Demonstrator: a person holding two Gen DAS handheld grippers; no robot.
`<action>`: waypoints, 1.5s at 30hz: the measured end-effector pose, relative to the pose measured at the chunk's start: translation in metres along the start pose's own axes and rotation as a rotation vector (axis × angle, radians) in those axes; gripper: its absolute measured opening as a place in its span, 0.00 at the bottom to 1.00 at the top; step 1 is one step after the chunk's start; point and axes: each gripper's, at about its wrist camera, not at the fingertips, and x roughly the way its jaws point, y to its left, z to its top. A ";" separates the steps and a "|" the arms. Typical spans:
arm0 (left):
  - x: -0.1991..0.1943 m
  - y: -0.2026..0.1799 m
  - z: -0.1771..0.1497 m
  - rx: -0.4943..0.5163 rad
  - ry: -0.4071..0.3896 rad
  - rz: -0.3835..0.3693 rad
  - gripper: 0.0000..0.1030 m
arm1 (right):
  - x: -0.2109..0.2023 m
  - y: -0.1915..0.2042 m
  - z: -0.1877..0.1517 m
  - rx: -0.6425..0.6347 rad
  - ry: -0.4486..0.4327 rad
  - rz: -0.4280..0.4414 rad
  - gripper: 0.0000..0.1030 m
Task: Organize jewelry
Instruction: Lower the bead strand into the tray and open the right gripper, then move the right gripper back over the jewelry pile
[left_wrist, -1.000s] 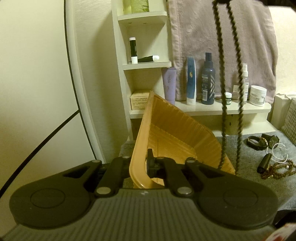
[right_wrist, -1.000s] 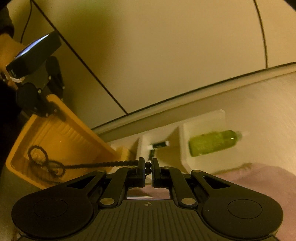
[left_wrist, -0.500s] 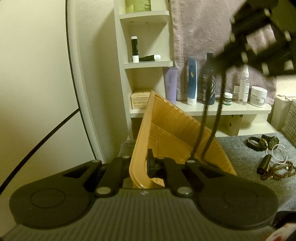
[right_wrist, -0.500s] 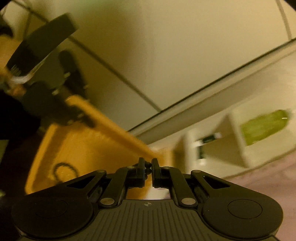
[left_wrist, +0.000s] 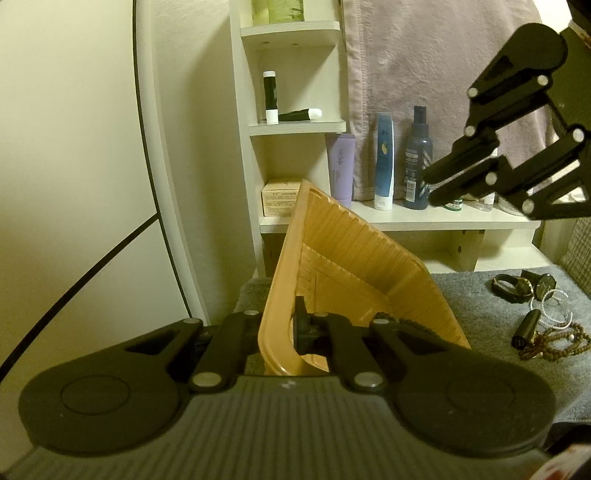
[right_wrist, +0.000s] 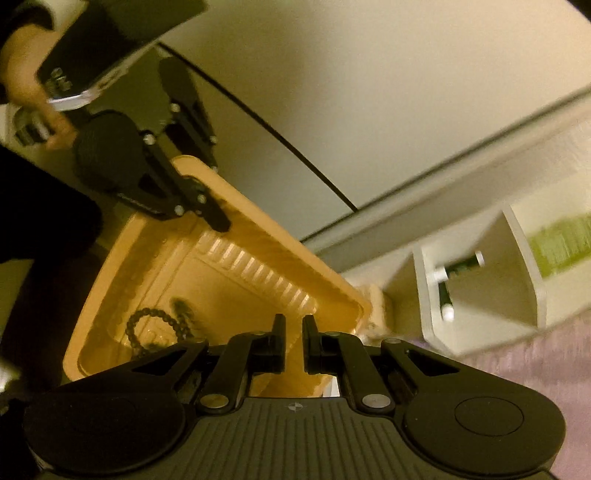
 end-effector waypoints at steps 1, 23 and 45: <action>0.000 0.000 0.000 0.000 0.000 -0.001 0.05 | -0.003 -0.002 -0.002 0.030 -0.009 -0.009 0.07; 0.001 0.002 0.001 0.004 0.003 -0.001 0.05 | -0.118 0.108 -0.200 1.376 0.172 -0.584 0.07; 0.001 -0.001 0.002 0.009 0.010 0.003 0.05 | -0.074 0.117 -0.237 1.557 0.247 -0.621 0.44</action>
